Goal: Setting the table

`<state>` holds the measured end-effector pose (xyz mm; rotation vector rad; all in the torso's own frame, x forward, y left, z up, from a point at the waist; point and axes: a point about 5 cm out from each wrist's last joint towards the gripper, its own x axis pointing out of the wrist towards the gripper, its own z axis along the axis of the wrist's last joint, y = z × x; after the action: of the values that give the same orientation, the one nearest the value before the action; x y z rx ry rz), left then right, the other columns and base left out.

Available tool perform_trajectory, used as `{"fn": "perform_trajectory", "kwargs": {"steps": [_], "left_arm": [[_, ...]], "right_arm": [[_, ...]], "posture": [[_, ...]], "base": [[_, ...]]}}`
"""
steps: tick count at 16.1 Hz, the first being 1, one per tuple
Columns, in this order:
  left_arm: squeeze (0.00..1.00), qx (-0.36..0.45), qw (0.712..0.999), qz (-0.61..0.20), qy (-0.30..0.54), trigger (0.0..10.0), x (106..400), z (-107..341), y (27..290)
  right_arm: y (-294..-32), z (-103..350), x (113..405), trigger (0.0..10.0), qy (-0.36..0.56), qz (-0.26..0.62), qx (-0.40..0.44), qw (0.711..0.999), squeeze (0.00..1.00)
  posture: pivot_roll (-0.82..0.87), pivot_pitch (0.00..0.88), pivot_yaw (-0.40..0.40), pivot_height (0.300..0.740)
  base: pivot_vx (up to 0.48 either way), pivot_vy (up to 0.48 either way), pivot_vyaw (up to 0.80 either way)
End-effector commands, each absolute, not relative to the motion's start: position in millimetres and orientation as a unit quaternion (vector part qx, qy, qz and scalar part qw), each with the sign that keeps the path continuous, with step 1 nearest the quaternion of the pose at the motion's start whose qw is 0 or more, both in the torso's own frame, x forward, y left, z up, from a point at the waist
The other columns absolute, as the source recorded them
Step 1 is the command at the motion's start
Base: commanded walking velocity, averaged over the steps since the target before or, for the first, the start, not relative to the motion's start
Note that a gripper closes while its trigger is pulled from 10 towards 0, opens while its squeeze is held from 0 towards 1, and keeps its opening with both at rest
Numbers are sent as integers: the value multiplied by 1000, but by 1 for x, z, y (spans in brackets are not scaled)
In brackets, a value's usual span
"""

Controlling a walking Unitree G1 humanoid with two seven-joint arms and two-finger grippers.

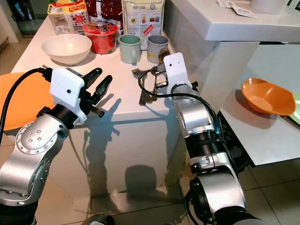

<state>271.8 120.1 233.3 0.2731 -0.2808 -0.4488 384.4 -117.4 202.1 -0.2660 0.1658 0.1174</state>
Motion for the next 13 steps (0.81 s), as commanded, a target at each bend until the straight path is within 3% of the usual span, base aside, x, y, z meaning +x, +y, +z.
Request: {"fn": "perform_trajectory", "kwargs": {"steps": [1,6,7,8,9,13], "left_arm": [[0,139,955,-221,-142,10000,274,234,118],[0,142,946,-262,-129,10000,269,230,110],[0,146,940,-284,-119,10000,264,226,108],[0,150,935,-301,-112,10000,260,222,105],[0,150,935,-303,-111,10000,259,222,104],[0,151,935,-300,-115,10000,261,224,105]], "right_arm": [[-120,199,386,10000,77,58,-132,987,0],[-123,194,393,10000,88,51,-128,987,0],[-124,194,394,10000,90,46,-128,987,565],[-125,193,394,10000,90,46,-128,987,651],[-126,194,395,10000,90,46,-128,987,800],[-125,192,396,10000,91,48,-125,987,839]], "posture": [[63,0,-17,740],[71,0,-28,740],[71,0,-29,740],[72,0,-32,740],[73,0,-33,740],[72,0,-33,740]], "base": [[0,0,0],[0,0,0],[0,0,0],[0,0,0],[0,0,0],[0,0,0]]}}
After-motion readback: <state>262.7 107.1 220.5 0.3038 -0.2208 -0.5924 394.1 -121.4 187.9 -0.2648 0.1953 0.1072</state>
